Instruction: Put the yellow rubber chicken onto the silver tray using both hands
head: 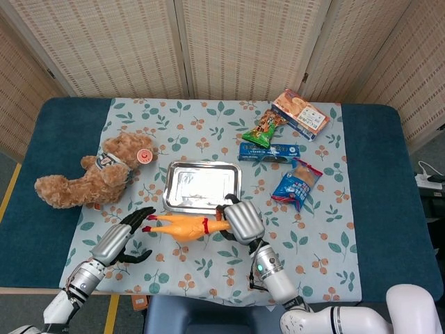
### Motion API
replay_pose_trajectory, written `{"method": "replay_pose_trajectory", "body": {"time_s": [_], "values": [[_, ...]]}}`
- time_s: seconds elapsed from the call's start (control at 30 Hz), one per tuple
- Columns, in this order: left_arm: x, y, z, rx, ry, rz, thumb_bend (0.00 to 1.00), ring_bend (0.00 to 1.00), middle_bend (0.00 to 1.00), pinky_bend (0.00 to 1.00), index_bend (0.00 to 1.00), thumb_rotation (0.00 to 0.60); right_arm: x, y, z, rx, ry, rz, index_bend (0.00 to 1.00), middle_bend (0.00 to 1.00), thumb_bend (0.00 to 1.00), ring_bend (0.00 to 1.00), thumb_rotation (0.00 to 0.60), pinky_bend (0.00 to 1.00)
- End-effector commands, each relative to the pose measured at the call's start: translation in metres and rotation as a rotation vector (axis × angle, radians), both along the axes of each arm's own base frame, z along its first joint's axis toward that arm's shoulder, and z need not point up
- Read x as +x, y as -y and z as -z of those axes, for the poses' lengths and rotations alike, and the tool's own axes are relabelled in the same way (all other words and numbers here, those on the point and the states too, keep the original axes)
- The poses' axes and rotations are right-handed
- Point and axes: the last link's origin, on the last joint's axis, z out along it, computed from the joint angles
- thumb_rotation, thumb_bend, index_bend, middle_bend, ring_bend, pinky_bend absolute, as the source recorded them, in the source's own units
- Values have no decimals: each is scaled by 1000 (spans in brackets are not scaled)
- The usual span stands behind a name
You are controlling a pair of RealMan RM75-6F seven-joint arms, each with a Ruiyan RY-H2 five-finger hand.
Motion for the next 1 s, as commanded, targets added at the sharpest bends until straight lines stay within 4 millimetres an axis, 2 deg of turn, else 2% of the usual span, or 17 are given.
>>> {"method": "replay_pose_trajectory", "body": {"time_s": [0.03,0.53,0.67,1.0], "values": [[19,-10,12,-71,90,-44,305,0,0,78,0,600,3,4,3,-8,14,8,844,598,302,665,600,665],[55,-22,41,-120,207,-56,305,0,0,106,0,600,23,10,14,50,95,29,851,606,301,672,600,665],[56,-22,44,-140,232,-78,310,0,0,153,0,600,28,12,15,51,118,32,851,606,302,672,600,665],[56,-25,47,-233,278,-149,318,0,0,168,0,600,36,14,18,57,155,39,856,610,301,674,600,664]]}}
